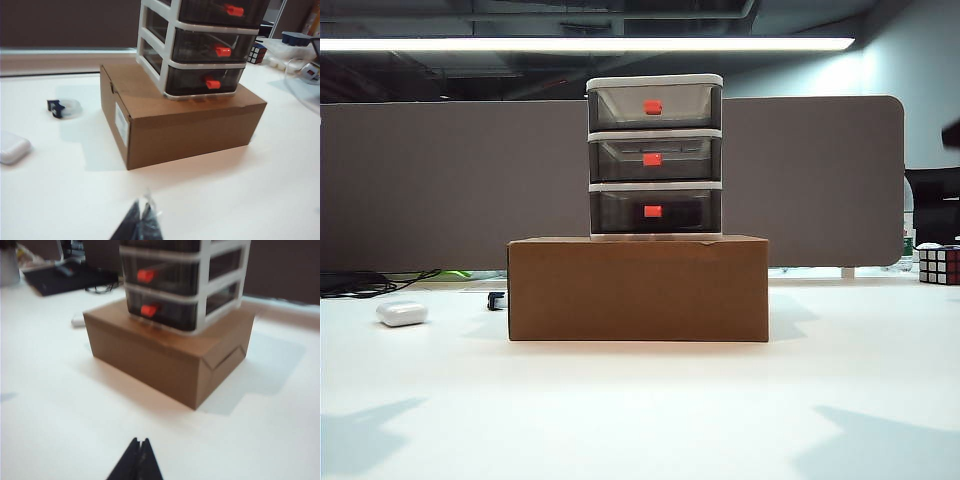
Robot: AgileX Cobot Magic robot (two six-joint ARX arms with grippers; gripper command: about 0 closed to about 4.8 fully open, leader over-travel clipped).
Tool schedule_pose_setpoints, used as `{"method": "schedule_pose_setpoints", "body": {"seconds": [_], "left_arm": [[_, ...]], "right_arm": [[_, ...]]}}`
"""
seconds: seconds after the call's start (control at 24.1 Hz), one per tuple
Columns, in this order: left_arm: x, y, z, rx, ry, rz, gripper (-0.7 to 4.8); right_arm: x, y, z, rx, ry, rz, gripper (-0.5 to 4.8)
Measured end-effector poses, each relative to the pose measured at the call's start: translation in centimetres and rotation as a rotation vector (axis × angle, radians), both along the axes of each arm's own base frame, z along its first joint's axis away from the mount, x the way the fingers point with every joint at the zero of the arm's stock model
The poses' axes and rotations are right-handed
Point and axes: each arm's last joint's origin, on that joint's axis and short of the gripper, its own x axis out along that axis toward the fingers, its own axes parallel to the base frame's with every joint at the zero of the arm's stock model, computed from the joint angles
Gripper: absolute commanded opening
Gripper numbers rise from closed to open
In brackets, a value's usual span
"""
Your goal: Open the third layer of the drawer on the table, pick up a pack of napkins on the table and put it in, and finally close the drawer.
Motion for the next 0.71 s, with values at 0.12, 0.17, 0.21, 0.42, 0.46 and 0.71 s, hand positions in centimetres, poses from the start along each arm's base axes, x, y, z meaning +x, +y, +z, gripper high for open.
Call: {"method": "schedule_pose_setpoints", "body": {"seconds": [0.12,0.17,0.21,0.42,0.46,0.71], "left_arm": [[0.3,-0.2,-0.5,0.034,-0.045,-0.002,-0.06],[0.4,-0.3,-0.9,0.032,-0.058,-0.002,-0.06],[0.7,-0.5,-1.9,0.011,-0.091,-0.001,-0.06],[0.8,-0.4,-2.0,0.040,-0.118,0.028,-0.06],[0.8,-0.4,-2.1,0.054,-0.118,0.043,-0.06],[1.3,0.5,-2.2,0.124,-0.124,0.180,-0.06]], "right_arm": [[0.2,0.1,-1.1,0.001,-0.003,0.001,-0.06],[0.3,0.1,-1.5,0.000,-0.003,0.001,-0.06],[0.5,0.2,-2.2,0.003,-0.002,-0.005,-0.06],[0.7,-0.1,-2.1,-0.032,-0.035,-0.087,-0.06],[0.7,-0.1,-2.1,-0.040,-0.038,-0.099,-0.06],[1.0,-1.0,-2.1,-0.084,-0.056,-0.197,-0.06]]}}
